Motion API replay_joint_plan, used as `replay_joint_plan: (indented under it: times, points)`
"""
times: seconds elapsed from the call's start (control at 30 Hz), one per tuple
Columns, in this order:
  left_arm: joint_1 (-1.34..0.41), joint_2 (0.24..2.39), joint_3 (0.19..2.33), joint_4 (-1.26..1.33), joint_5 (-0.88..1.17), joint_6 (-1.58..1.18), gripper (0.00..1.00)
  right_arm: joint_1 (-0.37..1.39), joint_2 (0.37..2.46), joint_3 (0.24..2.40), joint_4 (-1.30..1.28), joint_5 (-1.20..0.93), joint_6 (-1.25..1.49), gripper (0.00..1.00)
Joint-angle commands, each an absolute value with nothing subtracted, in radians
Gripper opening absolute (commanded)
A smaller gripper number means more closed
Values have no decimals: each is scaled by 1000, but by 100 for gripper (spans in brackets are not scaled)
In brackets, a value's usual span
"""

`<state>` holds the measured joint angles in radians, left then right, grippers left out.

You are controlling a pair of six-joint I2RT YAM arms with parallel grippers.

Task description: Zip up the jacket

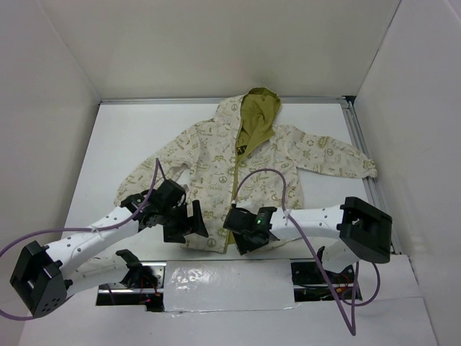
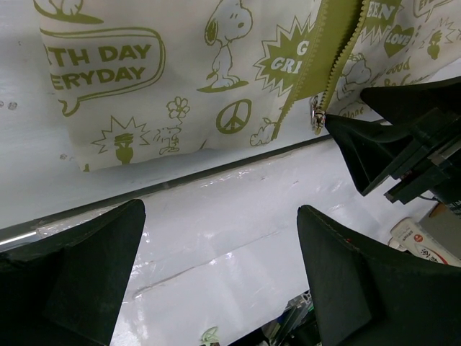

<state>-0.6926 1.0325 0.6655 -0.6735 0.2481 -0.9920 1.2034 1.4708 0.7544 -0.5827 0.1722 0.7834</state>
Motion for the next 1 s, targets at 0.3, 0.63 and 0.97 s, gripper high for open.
replay_joint_plan:
  times: [0.3,0.63,0.97]
  points:
    - [-703,1051,712,-706,227,-979,99,1201,1674,749,-496,98,793,11]
    - [-724,1124,762,-673,250,-934,99,1164,1243,747,-467,184,766,0]
    - [-810,1298,850,-646,259,-822,97,986,985,621,-342,-47,700,0]
